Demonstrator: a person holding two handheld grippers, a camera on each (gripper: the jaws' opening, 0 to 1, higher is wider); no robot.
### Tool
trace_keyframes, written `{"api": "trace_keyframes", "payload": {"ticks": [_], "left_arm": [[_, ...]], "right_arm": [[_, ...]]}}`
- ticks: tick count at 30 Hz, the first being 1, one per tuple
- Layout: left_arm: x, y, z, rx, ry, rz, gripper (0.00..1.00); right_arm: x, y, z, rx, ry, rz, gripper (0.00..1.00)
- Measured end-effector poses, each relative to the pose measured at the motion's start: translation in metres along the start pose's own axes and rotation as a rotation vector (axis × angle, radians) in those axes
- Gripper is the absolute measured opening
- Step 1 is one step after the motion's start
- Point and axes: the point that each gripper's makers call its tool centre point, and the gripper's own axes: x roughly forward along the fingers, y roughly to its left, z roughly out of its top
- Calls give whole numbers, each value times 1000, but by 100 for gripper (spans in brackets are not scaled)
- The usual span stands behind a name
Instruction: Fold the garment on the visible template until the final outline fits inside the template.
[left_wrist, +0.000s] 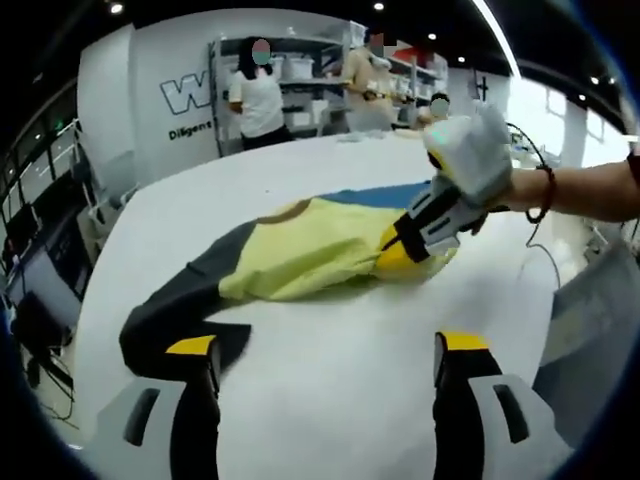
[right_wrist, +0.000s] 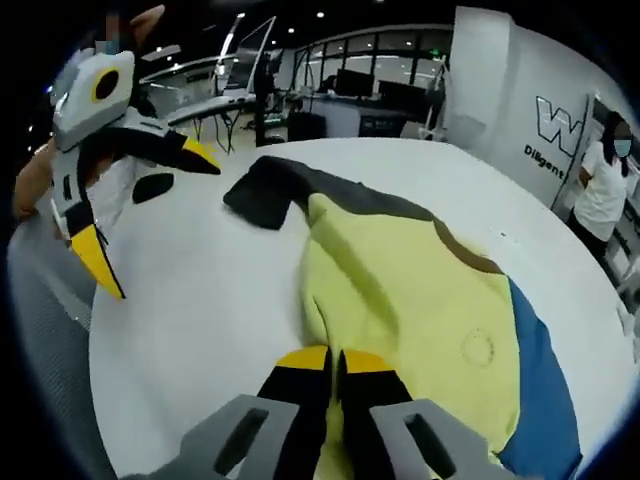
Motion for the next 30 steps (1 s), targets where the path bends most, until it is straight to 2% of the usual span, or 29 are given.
{"api": "trace_keyframes", "payload": {"ticks": [4, 9, 13, 19, 23, 30], "left_arm": [[2, -2, -1, 5, 6, -11, 84], [2, -3, -2, 9, 4, -18, 83], [2, -1, 3, 3, -33, -13, 84], [4, -4, 2, 18, -19, -27, 81], [6, -8, 1, 31, -13, -47, 78], [8, -8, 3, 54, -6, -57, 76]], "right_arm": [[-6, -7, 19, 46, -32, 31, 0], [-9, -19, 29, 64, -30, 38, 0], [-11, -25, 36, 104, -44, 56, 0], [-13, -37, 42, 192, -77, 95, 0], [-13, -47, 46, 330, -103, 138, 0], [-7, -78, 44, 377, -117, 106, 0]]}}
